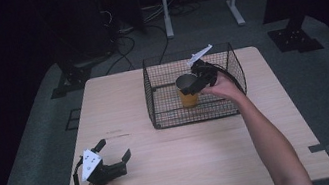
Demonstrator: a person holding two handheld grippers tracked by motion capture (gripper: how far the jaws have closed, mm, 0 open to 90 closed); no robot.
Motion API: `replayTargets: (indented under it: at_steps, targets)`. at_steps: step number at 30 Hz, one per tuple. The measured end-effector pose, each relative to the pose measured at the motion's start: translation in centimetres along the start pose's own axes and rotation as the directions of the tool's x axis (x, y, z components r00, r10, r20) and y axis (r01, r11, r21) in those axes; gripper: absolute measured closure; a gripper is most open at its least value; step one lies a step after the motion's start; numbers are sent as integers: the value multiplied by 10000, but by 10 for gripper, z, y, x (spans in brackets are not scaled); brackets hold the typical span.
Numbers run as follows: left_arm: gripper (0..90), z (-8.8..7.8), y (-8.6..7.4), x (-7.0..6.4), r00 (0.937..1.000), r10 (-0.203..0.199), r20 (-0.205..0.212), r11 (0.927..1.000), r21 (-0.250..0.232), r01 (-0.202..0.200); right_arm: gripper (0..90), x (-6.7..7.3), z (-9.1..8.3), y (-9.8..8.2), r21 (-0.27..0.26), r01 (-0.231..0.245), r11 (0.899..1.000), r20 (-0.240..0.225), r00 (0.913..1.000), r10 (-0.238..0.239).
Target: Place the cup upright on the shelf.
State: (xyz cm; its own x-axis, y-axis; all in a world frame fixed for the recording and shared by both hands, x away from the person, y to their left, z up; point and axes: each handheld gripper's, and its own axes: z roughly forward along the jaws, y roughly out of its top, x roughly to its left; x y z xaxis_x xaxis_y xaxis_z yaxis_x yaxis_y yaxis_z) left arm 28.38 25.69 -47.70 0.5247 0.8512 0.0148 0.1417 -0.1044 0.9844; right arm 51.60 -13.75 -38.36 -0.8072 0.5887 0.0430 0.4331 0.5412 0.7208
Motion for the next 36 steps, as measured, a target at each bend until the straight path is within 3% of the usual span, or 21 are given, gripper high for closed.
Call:
replayTargets:
  at_steps: [6, 12, 22, 26, 32, 36]
  targets:
    - [8, 0, 0, 0, 10000, 11, 12, 10000, -7, -11, 18, -4, -23, 3, -837, -324, 9960, -136, 9994, 314]
    - [8, 0, 0, -1, 10000, 23, 15, 10000, -4, -23, 18, 2, -47, 6, -1434, -440, 9887, -303, 9987, 401]
    - [8, 0, 0, -1, 10000, 58, 18, 10000, 33, -58, 19, 21, -80, 0, -1889, -221, 9818, -566, 9983, 116]
    - [8, 0, 0, -1, 9999, 98, 25, 9999, 40, -98, 19, 24, -86, -6, -2028, -256, 9789, -657, 9978, 125]
    - [8, 0, 0, -1, 9999, 99, 16, 9999, 50, -99, 59, 29, -94, -17, -1863, -213, 9823, -744, 9972, 75]
    - [8, 0, 0, -2, 9999, 105, 12, 9999, 51, -105, 59, 31, -102, -24, -2099, -343, 9771, -814, 9965, 175]
